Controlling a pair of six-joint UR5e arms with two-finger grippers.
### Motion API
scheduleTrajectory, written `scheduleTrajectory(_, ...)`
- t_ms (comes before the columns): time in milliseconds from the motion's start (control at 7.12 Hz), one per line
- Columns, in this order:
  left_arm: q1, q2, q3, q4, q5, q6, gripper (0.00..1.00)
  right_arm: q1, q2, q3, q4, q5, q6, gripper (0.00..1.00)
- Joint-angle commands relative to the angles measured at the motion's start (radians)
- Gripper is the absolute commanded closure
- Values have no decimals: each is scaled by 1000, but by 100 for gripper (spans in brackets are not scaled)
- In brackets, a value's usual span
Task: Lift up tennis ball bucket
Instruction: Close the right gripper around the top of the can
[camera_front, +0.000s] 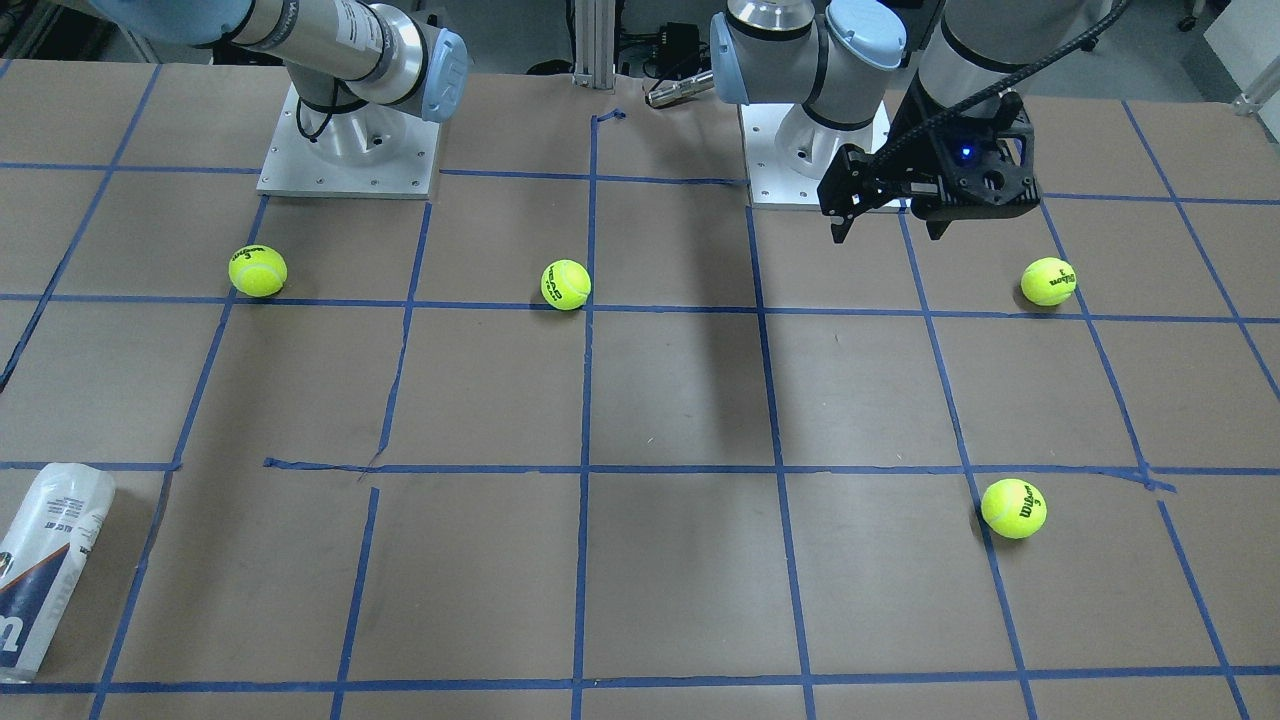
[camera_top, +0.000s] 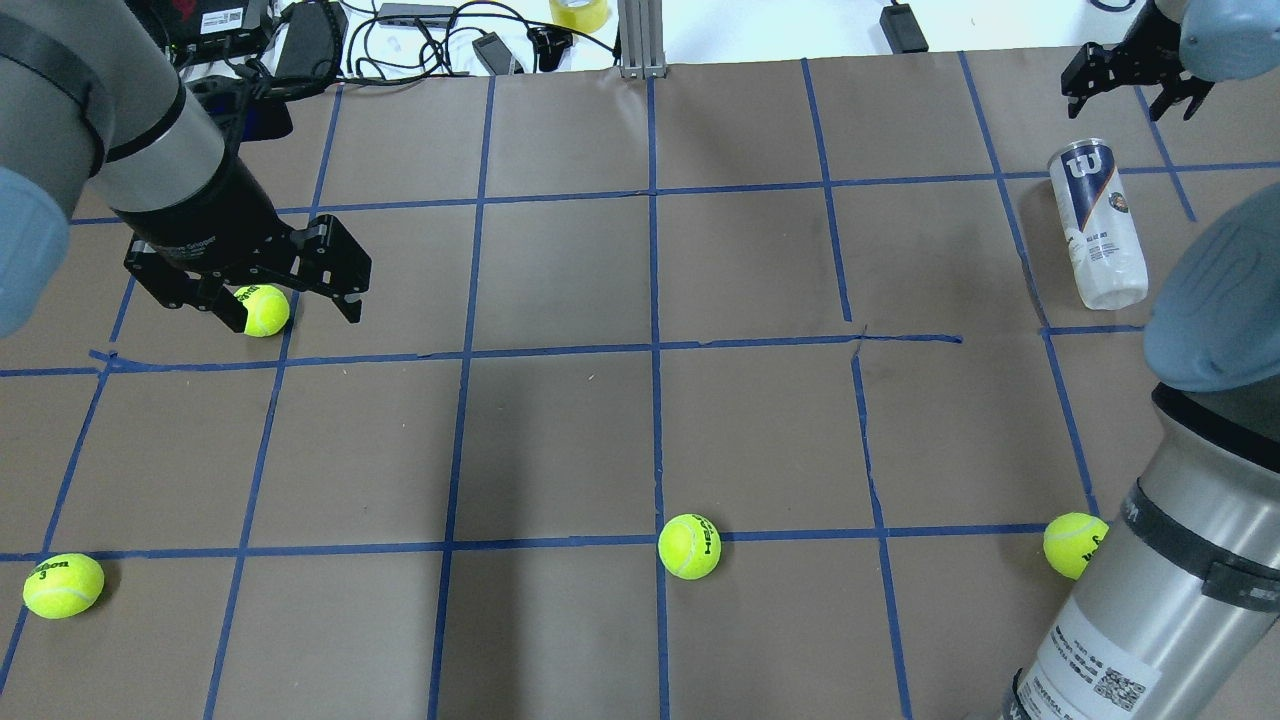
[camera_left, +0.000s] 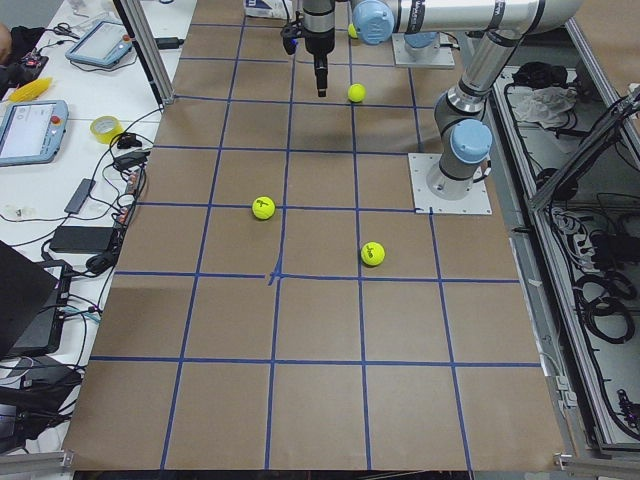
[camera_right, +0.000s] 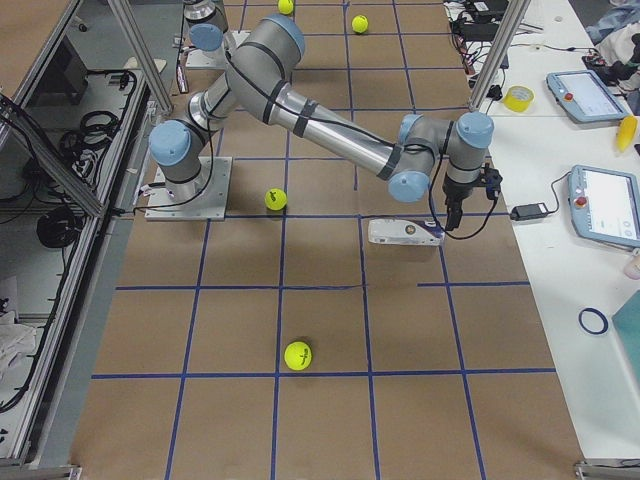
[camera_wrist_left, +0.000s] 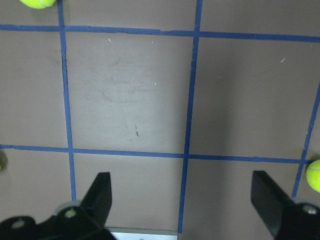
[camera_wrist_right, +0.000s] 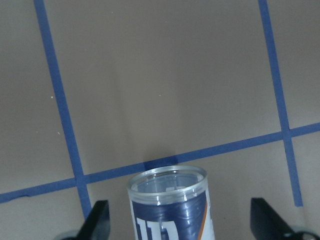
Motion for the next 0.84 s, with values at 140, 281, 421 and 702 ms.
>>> scheduleTrajectory(140,-1,0,-6,-3,1,-8,0,-5,52,4,-26,19,-42,0)
scheduleTrajectory(281,-1,0,-6,-4,-1,-10,0,-10,74,5,-29,33,-61,0)
scheduleTrajectory(421,1,0,-6,-3,-1,-10,0,-10,77,9,-26,33,-95,0)
scheduleTrajectory(702,2,0,-4,-1,-1,-10,0,-11,97,12,-28,34,-98,0)
